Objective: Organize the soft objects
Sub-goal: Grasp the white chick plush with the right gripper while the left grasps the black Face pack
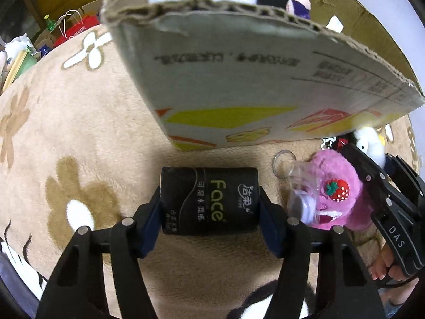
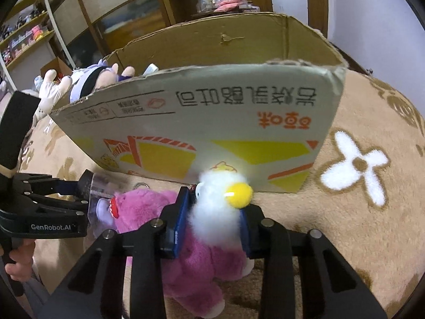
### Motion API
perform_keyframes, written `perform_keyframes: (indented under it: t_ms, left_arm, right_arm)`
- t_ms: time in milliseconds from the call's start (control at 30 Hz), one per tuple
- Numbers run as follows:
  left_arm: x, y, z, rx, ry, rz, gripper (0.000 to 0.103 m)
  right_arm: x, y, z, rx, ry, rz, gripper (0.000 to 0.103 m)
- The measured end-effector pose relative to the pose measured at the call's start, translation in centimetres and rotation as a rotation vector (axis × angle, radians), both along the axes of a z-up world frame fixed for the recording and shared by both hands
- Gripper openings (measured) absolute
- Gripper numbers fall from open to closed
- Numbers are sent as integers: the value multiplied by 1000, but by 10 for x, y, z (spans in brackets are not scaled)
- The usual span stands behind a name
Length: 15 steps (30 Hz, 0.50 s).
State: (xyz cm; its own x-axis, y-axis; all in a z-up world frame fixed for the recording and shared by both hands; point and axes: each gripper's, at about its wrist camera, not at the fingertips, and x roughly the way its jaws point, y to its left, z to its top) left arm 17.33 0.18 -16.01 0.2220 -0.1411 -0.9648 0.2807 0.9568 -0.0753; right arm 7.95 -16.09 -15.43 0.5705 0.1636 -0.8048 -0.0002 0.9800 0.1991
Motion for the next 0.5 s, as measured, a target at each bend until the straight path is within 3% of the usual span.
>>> perform_keyframes:
  t_ms: [200, 500]
  left_arm:
    - [-22, 0, 10, 3, -45, -11, 63]
    - [-62, -7, 42, 7, -176, -1, 63]
  right_arm:
    - [-12, -3, 10, -10, -26, -23, 34]
    - [-32, -7, 40, -13, -102, -45, 34]
